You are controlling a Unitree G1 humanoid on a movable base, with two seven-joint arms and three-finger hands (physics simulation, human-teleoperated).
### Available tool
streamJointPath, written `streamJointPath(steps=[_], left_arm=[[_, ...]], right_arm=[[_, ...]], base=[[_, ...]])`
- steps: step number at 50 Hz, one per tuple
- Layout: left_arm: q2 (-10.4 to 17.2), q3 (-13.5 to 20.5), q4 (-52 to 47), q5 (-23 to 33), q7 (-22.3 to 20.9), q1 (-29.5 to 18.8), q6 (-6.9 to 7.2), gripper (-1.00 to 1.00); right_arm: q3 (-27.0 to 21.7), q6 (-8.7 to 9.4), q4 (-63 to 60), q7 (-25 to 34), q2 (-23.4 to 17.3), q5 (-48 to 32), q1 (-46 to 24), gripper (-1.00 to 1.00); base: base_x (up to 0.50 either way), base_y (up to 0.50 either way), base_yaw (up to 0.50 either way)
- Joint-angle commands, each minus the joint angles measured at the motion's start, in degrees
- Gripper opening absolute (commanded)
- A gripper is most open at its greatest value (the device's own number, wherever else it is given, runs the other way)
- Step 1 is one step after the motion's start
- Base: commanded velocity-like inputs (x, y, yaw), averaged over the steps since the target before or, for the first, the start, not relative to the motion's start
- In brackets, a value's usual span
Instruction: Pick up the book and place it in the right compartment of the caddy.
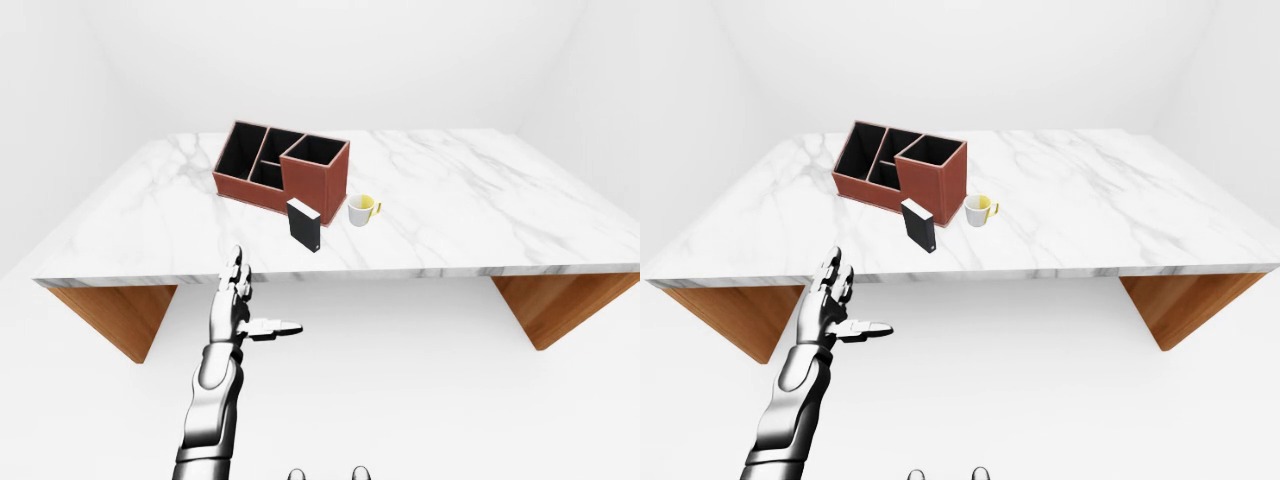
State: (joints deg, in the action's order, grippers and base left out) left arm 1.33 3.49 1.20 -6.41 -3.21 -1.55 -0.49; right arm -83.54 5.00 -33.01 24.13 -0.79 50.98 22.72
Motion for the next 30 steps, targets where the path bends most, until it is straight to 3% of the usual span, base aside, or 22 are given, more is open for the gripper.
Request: streamJointPath(steps=[1,7,8,9,11,13,14,17,18,20,21,22,23,24,30], left_arm=[[0.00,-0.03,-0.59,-0.15,-0.27,0.31,-0.45,1.00],[-0.37,-0.18,-5.51,0.66,0.44,3.38,-2.77,1.00],[-0.37,-0.22,-5.92,1.62,0.90,3.84,-4.21,1.00],[-0.43,-0.19,-6.10,1.94,1.14,4.01,-4.51,1.00],[-0.46,-0.20,-7.26,1.27,0.72,4.40,-3.54,1.00],[-0.48,-0.27,-7.56,1.74,0.84,4.61,-4.06,1.00],[-0.56,-0.22,-8.39,1.46,0.88,4.78,-3.37,1.00],[-0.64,-0.24,-8.86,1.70,1.10,4.94,-3.48,1.00],[-0.85,-0.17,-11.67,1.75,1.81,5.50,-2.87,1.00],[-0.84,-0.22,-12.27,2.42,2.32,5.47,-3.22,1.00],[-0.84,-0.18,-13.35,2.64,2.69,5.51,-2.84,1.00],[-0.78,0.00,-14.65,1.94,2.65,5.31,-0.95,1.00],[-0.80,0.26,-14.84,2.27,3.25,5.02,-0.99,1.00],[-0.71,0.33,-15.94,1.75,3.08,4.99,0.32,1.00],[-0.62,0.30,-20.13,6.47,6.58,4.97,0.68,1.00]], right_arm=[[0.02,0.00,0.18,0.41,0.09,0.28,0.33,1.00],[-0.09,0.00,0.06,0.67,0.12,0.50,0.41,1.00],[-0.23,0.00,-0.08,0.56,0.07,0.73,0.48,1.00],[-0.35,0.00,-0.25,0.42,0.03,0.89,0.54,1.00],[-0.25,0.00,0.02,0.74,0.08,0.71,0.41,1.00],[-0.23,0.00,0.02,0.80,0.06,0.73,0.41,1.00],[-0.29,0.00,-0.08,0.63,-0.09,0.98,0.48,1.00],[-0.37,0.00,0.04,0.55,-0.18,0.98,0.41,1.00],[-0.40,0.00,-0.01,0.56,-0.19,0.90,0.45,1.00],[-0.45,0.00,-0.11,0.54,-0.21,0.99,0.46,1.00],[-0.34,0.00,-0.05,0.69,-0.17,0.93,0.41,1.00],[-0.34,0.00,-0.03,0.73,-0.14,1.11,0.45,1.00],[-0.31,0.00,0.02,0.84,-0.12,0.98,0.43,1.00],[-0.35,0.00,0.07,0.82,-0.18,1.07,0.44,1.00],[-0.17,0.00,0.22,1.26,-0.08,0.92,0.40,1.00]], base=[[0.00,0.00,0.00],[0.00,0.00,0.00],[0.00,0.00,0.00],[0.00,0.00,0.00],[0.00,0.00,0.00],[0.00,0.00,0.00],[0.00,0.00,0.00],[0.00,0.00,0.00],[0.00,0.00,0.00],[0.00,0.00,0.00],[0.00,0.00,0.00],[0.00,0.00,0.00],[0.00,0.00,0.00],[0.00,0.00,0.00],[0.00,0.00,0.00]])
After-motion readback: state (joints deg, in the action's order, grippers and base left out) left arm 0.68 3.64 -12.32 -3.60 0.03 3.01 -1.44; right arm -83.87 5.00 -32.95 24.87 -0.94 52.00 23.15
